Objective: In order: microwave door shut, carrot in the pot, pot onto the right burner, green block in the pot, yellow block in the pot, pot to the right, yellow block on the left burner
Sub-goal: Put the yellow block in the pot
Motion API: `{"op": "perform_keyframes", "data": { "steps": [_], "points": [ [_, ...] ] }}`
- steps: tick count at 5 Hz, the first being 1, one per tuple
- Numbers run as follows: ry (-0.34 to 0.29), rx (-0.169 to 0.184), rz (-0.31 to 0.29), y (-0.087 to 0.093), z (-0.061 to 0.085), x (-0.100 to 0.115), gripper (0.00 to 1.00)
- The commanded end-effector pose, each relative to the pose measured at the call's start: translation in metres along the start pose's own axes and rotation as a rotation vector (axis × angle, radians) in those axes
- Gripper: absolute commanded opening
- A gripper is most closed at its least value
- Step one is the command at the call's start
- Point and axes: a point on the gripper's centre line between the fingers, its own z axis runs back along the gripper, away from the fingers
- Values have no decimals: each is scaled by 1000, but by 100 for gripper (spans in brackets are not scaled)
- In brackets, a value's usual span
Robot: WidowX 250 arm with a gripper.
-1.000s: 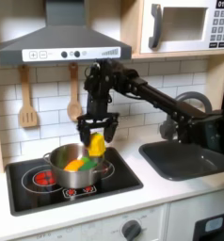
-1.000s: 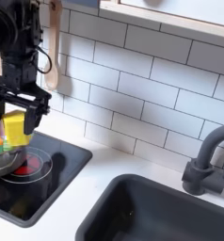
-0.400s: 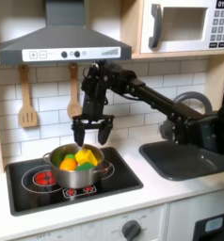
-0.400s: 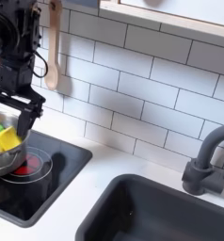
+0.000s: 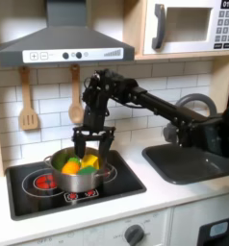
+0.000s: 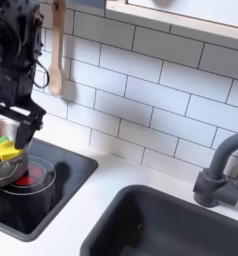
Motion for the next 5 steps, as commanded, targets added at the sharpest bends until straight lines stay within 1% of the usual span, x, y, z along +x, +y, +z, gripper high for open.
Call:
{"op": "perform_keyframes", "data": {
  "steps": [1, 2, 3, 4, 5],
  "points": [
    [11, -3, 9, -3, -9, -4, 100],
    [10, -31, 6, -12, -10, -5, 100],
    [19, -45, 10, -17, -9, -6, 100],
    [20, -75, 12, -24, -8, -6, 100],
    [31, -95, -14, -43, -9, -7, 100]
  ]
}}
